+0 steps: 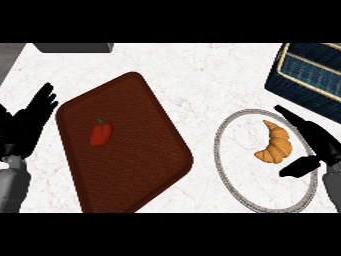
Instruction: Pick the croissant from the placemat and place it in the basket
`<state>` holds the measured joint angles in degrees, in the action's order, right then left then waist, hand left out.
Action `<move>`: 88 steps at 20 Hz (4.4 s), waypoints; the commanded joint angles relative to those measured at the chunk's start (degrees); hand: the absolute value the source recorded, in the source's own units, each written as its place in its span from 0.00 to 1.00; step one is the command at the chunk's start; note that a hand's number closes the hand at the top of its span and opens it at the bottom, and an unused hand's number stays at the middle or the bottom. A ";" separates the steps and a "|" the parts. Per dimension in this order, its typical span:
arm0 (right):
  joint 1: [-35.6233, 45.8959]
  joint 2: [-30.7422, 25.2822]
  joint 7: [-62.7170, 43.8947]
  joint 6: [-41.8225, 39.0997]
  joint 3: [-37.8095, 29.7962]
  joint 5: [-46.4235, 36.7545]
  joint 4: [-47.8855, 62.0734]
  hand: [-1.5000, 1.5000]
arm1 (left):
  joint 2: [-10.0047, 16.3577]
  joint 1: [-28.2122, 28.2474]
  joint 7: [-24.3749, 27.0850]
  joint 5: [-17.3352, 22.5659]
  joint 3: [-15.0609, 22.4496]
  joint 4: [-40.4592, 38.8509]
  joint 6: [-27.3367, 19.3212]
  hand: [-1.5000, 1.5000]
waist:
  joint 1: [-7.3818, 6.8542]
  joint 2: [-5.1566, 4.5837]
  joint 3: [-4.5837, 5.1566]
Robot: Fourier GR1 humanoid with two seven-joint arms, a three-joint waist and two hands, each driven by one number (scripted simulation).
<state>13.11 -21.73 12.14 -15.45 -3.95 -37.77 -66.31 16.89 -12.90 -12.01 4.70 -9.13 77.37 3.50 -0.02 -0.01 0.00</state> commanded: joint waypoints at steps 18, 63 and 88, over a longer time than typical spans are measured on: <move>5.65 3.06 3.33 6.78 5.30 -12.73 11.45 1.00 | 0.11 -0.36 -1.77 -0.39 -1.71 1.42 2.17 0.50 | -0.28 -0.06 -0.01; 52.44 10.06 -67.51 20.49 3.36 -13.32 -14.01 1.00 | -1.34 -1.52 -2.07 -1.85 -1.56 1.07 0.87 0.50 | -0.40 -0.22 0.04; 41.12 -7.78 -40.02 27.34 -12.16 -6.44 6.88 1.00 | -2.94 2.41 -0.81 -3.45 -0.63 4.92 0.42 0.50 | -0.36 -0.08 -0.01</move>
<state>54.92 -25.59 -32.92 13.05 -12.51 -47.91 -62.01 14.42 -11.51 -13.80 2.47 -10.34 81.48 4.60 -0.44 -0.10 -0.02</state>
